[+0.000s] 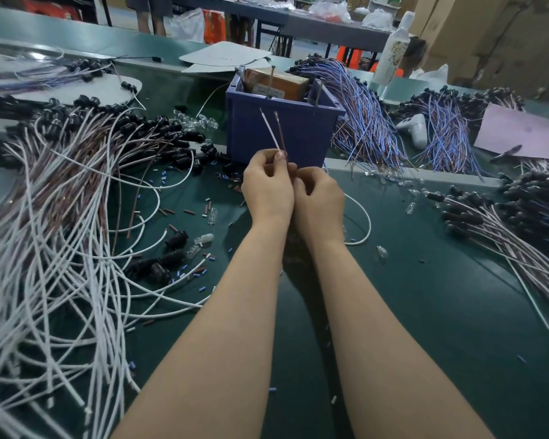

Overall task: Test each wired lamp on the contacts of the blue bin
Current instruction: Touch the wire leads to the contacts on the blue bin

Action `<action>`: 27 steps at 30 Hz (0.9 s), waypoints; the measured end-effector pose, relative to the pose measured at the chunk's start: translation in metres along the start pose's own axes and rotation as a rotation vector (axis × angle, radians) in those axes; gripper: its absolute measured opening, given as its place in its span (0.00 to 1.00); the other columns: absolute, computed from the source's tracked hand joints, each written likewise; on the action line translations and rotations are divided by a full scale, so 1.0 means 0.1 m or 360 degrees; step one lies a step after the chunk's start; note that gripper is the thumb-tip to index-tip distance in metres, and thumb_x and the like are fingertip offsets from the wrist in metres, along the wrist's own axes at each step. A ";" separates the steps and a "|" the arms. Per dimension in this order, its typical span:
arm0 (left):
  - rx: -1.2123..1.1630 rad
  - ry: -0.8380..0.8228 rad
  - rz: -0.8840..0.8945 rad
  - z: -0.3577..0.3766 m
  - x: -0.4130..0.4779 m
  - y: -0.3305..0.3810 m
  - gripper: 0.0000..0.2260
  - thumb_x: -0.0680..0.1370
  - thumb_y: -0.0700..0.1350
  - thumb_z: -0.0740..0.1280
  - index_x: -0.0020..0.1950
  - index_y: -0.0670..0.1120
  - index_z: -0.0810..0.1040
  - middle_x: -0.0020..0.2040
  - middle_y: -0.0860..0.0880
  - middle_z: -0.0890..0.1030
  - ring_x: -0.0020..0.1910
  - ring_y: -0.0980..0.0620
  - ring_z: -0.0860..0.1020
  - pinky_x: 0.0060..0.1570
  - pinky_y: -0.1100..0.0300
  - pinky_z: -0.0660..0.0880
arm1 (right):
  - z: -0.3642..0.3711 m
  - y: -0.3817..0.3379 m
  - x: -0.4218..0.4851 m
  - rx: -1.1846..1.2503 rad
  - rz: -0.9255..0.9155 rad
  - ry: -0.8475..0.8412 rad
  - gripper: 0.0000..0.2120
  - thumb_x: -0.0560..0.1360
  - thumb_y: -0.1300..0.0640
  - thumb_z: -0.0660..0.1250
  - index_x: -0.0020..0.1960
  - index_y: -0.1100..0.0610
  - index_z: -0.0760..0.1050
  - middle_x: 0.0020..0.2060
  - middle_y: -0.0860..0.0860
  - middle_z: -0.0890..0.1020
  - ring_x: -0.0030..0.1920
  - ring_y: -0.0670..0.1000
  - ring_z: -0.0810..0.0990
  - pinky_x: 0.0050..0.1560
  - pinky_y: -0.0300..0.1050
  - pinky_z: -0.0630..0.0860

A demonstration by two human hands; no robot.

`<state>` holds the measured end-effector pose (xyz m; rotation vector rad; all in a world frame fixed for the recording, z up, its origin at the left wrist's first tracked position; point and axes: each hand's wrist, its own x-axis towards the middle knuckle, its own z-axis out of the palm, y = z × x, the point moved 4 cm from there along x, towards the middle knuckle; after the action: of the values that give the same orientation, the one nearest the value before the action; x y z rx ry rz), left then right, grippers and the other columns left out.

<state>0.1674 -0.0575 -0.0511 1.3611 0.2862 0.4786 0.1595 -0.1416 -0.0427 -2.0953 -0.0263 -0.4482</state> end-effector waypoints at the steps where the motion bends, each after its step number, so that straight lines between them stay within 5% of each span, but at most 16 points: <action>1: -0.0001 0.0005 0.0003 0.00 0.00 0.00 0.08 0.80 0.42 0.62 0.42 0.51 0.75 0.36 0.51 0.81 0.40 0.50 0.79 0.53 0.48 0.78 | 0.02 -0.01 -0.01 -0.0023 -0.0011 -0.0042 0.10 0.78 0.61 0.61 0.54 0.62 0.78 0.49 0.57 0.82 0.51 0.54 0.78 0.55 0.48 0.73; 12: 0.0226 -0.0090 0.0061 0.06 0.00 0.01 0.08 0.79 0.39 0.62 0.55 0.43 0.80 0.51 0.47 0.82 0.50 0.51 0.80 0.53 0.61 0.76 | 0.01 0.01 -0.04 0.0128 0.0021 0.0119 0.08 0.79 0.56 0.63 0.52 0.58 0.78 0.42 0.52 0.83 0.44 0.52 0.80 0.47 0.46 0.75; 19: 0.0093 0.0122 0.0104 -0.06 0.01 0.06 0.07 0.82 0.41 0.58 0.55 0.47 0.74 0.36 0.53 0.77 0.35 0.56 0.76 0.40 0.62 0.73 | -0.08 0.06 0.00 0.0217 -0.0011 0.0400 0.13 0.79 0.64 0.58 0.62 0.62 0.72 0.47 0.57 0.83 0.44 0.52 0.78 0.42 0.31 0.67; 24: -0.0068 0.0216 0.0114 -0.10 0.05 0.12 0.03 0.81 0.39 0.59 0.52 0.46 0.70 0.36 0.53 0.77 0.32 0.60 0.76 0.37 0.69 0.72 | -0.16 0.04 0.06 0.0327 -0.0012 0.0576 0.12 0.79 0.64 0.59 0.61 0.58 0.71 0.37 0.49 0.80 0.38 0.47 0.77 0.38 0.29 0.68; 27: -0.0045 0.0191 0.0149 -0.08 0.07 0.14 0.05 0.81 0.38 0.58 0.52 0.45 0.72 0.38 0.54 0.77 0.36 0.60 0.76 0.39 0.70 0.73 | -0.14 0.03 0.10 0.0345 -0.0033 0.0568 0.11 0.79 0.64 0.59 0.60 0.58 0.72 0.38 0.48 0.80 0.40 0.51 0.80 0.45 0.39 0.74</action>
<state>0.1675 -0.0449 -0.0387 1.3244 0.3135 0.6417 0.1650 -0.1566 -0.0350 -1.7806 0.1076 -0.7905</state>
